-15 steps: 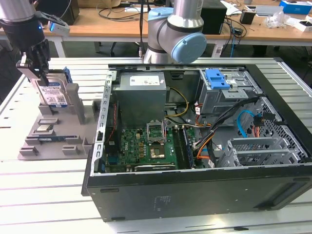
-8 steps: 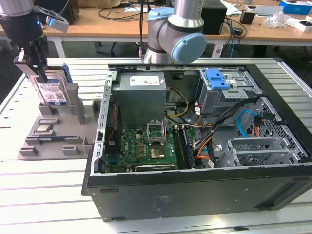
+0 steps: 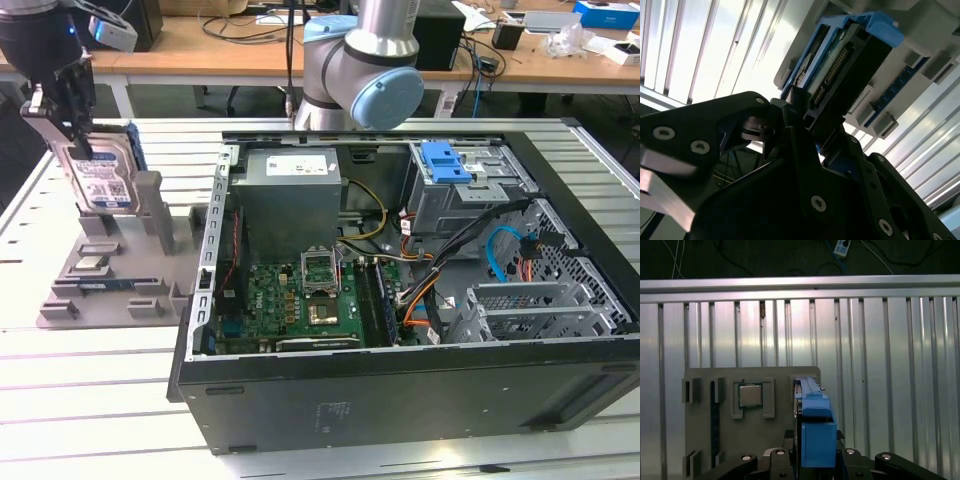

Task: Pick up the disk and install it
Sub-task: 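Pick up the disk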

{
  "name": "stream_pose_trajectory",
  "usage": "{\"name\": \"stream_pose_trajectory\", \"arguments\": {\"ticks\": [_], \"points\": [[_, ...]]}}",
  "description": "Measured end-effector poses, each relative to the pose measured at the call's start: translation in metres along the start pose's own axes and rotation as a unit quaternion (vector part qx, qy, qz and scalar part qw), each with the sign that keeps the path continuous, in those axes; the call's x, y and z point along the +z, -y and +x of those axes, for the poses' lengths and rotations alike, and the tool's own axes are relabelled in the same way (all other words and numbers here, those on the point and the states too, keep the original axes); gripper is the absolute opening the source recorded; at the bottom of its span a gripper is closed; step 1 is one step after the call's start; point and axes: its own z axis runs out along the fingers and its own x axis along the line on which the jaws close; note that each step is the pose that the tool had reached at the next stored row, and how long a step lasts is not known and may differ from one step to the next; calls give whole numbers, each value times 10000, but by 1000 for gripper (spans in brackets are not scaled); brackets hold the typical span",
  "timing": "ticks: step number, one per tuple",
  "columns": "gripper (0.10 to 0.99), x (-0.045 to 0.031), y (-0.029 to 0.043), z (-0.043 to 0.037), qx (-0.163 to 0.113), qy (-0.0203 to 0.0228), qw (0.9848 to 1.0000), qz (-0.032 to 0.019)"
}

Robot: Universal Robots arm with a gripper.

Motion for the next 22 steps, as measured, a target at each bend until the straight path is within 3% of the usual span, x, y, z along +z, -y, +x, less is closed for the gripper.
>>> {"name": "stream_pose_trajectory", "arguments": {"ticks": [5, 11, 12, 14, 22], "points": [[369, -118, -5, -3, 0, 0, 10000, 0], [369, -208, -9, -5, 0, 1, 10000, 0], [369, -304, -13, -7, 0, 1, 10000, 0], [369, -401, -16, -9, 0, 1, 10000, 0], [369, -503, -21, -12, 0, 5, 10000, 0]]}}
